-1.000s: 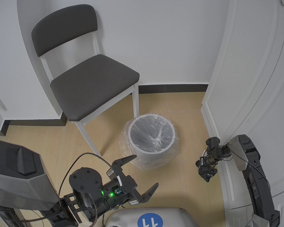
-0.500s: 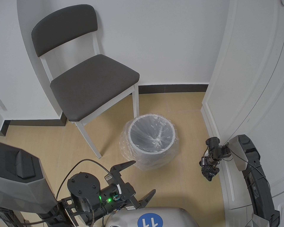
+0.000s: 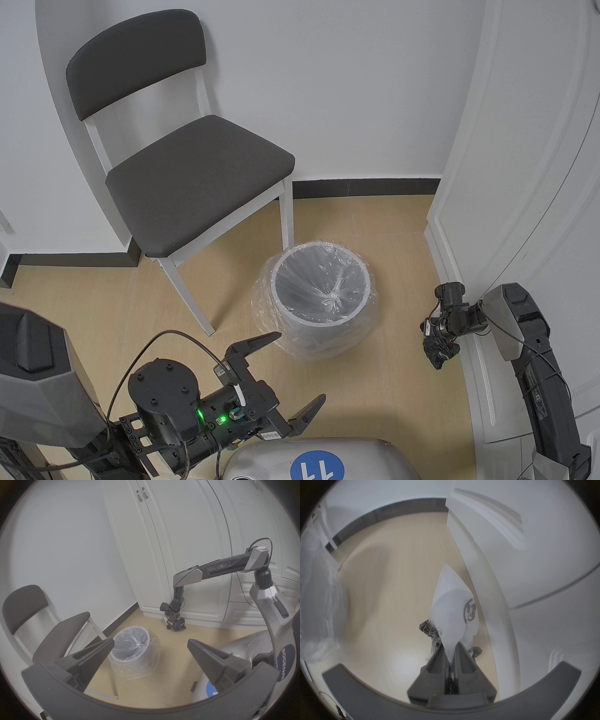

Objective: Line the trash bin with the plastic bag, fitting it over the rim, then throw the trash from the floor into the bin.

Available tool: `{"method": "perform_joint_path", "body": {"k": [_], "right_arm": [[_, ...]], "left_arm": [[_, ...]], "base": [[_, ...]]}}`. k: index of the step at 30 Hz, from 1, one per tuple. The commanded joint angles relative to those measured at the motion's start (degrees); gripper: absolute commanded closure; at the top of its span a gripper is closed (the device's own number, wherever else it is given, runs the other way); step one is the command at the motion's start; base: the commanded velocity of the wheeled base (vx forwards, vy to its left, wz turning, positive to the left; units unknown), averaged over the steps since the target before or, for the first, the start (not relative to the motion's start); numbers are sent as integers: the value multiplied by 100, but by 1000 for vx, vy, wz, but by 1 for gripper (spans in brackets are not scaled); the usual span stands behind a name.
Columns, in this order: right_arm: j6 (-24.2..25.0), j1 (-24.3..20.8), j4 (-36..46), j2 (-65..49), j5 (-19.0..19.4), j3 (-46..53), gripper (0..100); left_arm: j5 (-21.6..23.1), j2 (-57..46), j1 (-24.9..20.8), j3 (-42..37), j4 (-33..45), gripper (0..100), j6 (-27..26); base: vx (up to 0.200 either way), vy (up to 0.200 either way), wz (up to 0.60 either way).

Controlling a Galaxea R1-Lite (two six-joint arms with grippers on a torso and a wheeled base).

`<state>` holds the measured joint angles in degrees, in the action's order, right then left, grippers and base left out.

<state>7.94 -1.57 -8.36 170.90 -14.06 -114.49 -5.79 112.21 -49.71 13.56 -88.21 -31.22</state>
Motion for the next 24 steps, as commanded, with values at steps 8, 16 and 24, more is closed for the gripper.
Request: {"method": "perform_joint_path", "body": {"k": [8,16,24], "right_arm": [[182,-282,-895,-2922,755,2599,100],[164,-853,-1563,-4900,975,4278,100],[287,-1741,-3418,-5752,975,5464,100]], "left_arm": [[8,-754,93,-90,6,0,-33],[-1,-1176,304,-116,6,0,-156],[8,-1677,1139,-28,14,0,-358]], "base": [[0,0,0],[0,0,0],[0,0,0]]}}
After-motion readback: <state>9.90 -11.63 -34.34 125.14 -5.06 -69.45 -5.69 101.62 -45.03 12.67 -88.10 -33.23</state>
